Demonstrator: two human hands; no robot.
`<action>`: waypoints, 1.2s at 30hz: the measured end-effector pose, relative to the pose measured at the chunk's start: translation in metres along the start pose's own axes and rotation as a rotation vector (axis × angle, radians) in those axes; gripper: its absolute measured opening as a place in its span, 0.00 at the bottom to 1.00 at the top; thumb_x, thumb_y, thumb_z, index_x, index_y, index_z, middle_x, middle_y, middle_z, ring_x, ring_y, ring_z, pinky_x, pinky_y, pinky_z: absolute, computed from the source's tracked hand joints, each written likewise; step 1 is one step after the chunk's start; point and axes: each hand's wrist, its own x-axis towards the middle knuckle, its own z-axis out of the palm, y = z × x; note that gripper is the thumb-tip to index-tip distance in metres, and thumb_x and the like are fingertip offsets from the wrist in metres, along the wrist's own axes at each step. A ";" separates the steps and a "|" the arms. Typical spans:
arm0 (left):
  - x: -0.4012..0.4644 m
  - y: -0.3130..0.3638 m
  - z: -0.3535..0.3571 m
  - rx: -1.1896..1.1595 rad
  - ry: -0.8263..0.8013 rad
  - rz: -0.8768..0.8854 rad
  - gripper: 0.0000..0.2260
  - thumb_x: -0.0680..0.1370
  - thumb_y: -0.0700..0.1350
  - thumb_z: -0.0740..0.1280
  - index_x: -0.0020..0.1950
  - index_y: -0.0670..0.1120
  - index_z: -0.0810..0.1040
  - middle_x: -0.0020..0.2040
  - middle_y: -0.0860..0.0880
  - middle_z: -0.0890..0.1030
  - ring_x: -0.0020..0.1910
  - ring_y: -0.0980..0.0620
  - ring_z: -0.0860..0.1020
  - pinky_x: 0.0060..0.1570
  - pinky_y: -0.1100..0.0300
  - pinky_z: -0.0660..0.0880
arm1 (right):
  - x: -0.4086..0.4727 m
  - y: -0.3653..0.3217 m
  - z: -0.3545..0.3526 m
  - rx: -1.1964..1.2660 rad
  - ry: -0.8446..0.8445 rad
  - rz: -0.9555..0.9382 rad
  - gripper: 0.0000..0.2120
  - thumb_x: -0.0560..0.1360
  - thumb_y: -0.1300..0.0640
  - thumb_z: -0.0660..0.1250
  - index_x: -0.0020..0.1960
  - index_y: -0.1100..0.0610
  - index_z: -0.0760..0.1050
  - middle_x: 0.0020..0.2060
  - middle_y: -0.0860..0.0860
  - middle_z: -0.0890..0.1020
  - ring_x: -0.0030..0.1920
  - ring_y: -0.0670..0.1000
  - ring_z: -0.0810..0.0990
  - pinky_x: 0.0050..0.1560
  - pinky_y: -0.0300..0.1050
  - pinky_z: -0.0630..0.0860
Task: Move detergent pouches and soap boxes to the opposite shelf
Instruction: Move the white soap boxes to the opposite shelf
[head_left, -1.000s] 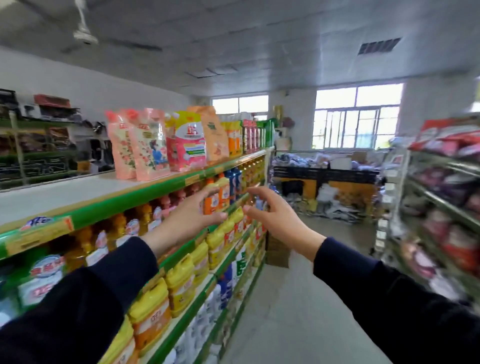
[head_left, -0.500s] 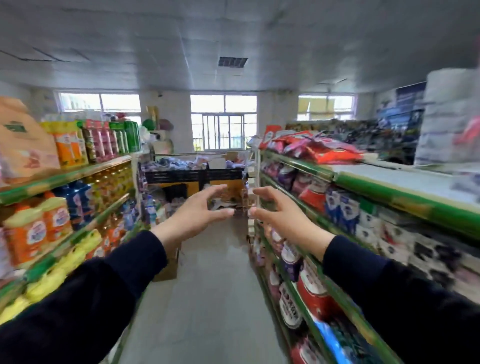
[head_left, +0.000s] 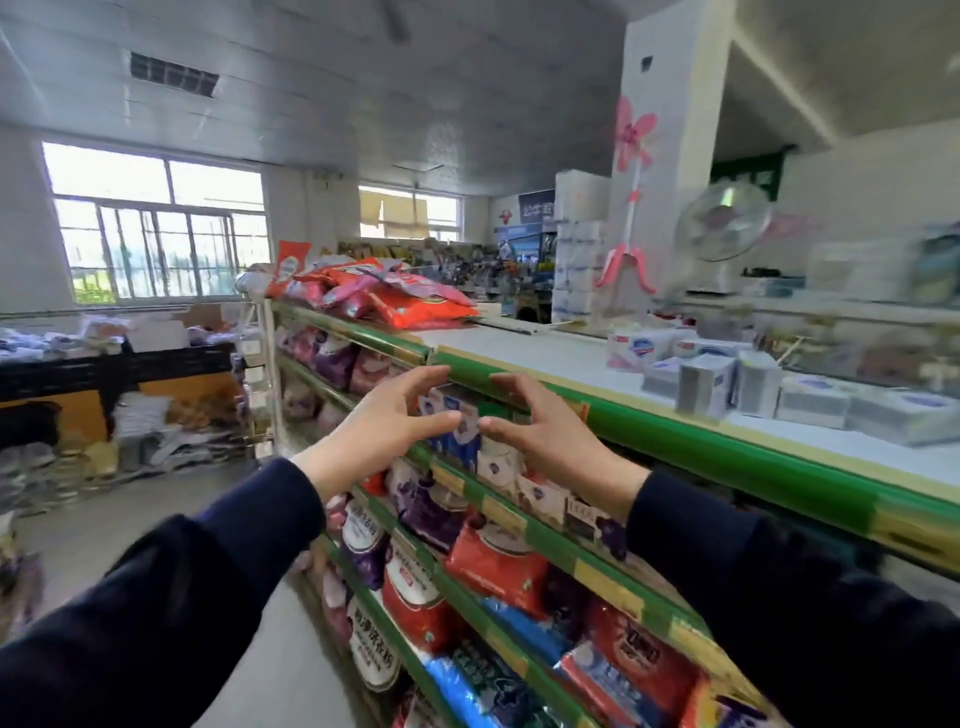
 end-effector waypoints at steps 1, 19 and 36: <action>0.009 0.000 0.005 -0.009 -0.008 0.017 0.30 0.77 0.54 0.73 0.78 0.56 0.68 0.75 0.57 0.72 0.73 0.59 0.69 0.74 0.56 0.65 | 0.002 0.003 -0.005 -0.024 0.013 0.008 0.29 0.77 0.46 0.71 0.74 0.51 0.68 0.72 0.47 0.73 0.71 0.47 0.71 0.66 0.44 0.71; 0.161 0.052 0.103 -0.240 -0.354 0.395 0.27 0.79 0.50 0.72 0.77 0.51 0.70 0.74 0.55 0.73 0.70 0.58 0.72 0.69 0.62 0.65 | 0.013 0.026 -0.144 -0.349 0.401 0.248 0.17 0.82 0.52 0.66 0.71 0.49 0.75 0.66 0.45 0.80 0.64 0.46 0.78 0.65 0.46 0.73; 0.176 0.112 0.191 0.045 -0.333 0.534 0.24 0.78 0.44 0.69 0.74 0.51 0.72 0.55 0.54 0.79 0.45 0.60 0.76 0.42 0.68 0.71 | 0.001 0.079 -0.218 -0.695 0.114 0.600 0.18 0.81 0.49 0.66 0.69 0.47 0.75 0.71 0.50 0.76 0.68 0.52 0.75 0.58 0.44 0.70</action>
